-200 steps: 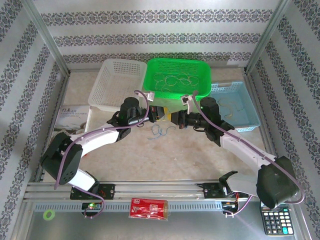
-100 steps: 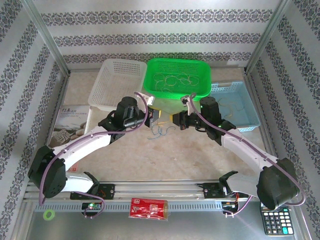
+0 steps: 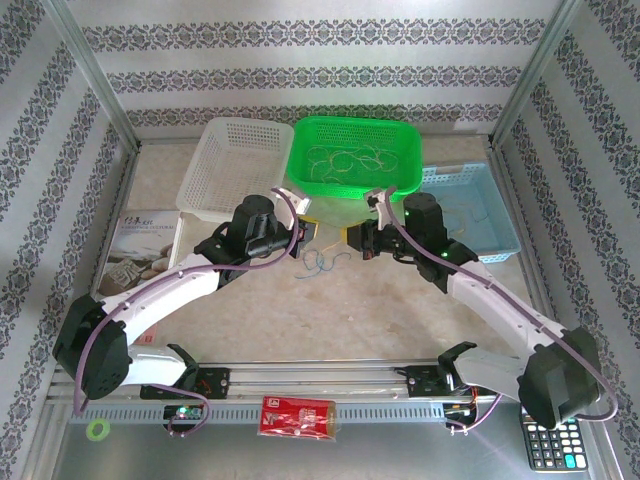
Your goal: Untangle the cables
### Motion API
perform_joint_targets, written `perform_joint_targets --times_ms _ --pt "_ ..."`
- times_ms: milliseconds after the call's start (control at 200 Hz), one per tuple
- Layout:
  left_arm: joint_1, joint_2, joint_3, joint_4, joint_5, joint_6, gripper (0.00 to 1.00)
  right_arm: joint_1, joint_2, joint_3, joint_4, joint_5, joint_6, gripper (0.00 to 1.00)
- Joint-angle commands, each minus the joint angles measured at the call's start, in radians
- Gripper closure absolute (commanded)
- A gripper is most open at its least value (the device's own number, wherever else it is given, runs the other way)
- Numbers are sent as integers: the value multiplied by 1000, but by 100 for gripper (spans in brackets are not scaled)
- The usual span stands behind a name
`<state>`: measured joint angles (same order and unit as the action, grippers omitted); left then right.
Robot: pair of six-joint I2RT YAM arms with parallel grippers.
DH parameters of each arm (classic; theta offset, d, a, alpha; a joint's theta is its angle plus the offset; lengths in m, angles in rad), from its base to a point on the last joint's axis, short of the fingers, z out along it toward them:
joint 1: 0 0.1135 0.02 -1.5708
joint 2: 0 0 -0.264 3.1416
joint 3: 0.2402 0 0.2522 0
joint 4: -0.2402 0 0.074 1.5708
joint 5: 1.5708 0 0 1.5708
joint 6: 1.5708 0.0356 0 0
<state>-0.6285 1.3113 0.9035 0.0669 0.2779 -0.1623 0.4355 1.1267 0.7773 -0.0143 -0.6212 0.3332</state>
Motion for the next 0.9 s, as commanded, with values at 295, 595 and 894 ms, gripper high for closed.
perform_joint_targets --times_ms 295,595,894 --pt "27 -48 -35 -76 -222 93 100 -86 -83 3 -113 81 -20 100" --pt "27 -62 -45 -38 -158 53 100 -98 -57 9 -71 6 16 82" --pt "26 -77 -58 49 -98 -21 100 -1 26 -21 114 35 140 32"
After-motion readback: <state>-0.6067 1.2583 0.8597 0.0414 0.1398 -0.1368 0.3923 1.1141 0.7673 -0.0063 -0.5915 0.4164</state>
